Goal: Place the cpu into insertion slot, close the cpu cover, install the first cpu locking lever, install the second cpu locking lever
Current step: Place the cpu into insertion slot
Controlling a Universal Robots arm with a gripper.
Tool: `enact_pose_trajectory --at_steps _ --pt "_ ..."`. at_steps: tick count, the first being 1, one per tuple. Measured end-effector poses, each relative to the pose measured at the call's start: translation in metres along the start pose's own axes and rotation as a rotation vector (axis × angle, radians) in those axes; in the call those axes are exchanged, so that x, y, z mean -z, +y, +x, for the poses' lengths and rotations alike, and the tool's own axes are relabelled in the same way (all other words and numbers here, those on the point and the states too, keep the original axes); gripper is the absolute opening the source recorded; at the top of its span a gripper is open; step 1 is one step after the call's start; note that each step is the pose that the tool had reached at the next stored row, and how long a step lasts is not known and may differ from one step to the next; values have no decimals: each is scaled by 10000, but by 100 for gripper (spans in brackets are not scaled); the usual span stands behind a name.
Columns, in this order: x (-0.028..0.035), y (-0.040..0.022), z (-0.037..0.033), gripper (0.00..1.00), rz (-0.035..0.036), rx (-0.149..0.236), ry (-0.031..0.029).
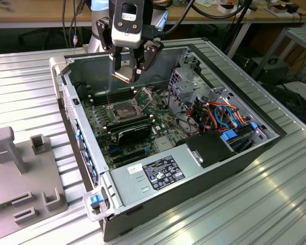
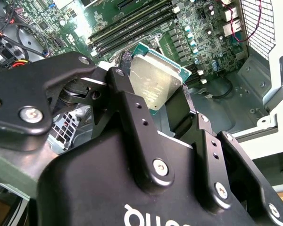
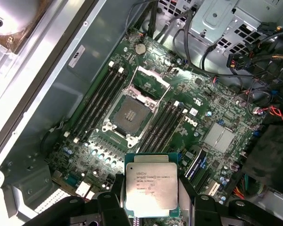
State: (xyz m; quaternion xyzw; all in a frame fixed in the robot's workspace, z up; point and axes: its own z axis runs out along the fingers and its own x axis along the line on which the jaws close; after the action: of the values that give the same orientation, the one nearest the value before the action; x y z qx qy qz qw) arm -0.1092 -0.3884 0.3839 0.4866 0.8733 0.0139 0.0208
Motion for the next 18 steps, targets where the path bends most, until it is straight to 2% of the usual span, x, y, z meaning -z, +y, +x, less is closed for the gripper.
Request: enact_pose_trajectory --at_steps 9,18 --pt "-1 0 0 55 8 -323 -14" --pt "-2 2 4 55 10 -464 -21"
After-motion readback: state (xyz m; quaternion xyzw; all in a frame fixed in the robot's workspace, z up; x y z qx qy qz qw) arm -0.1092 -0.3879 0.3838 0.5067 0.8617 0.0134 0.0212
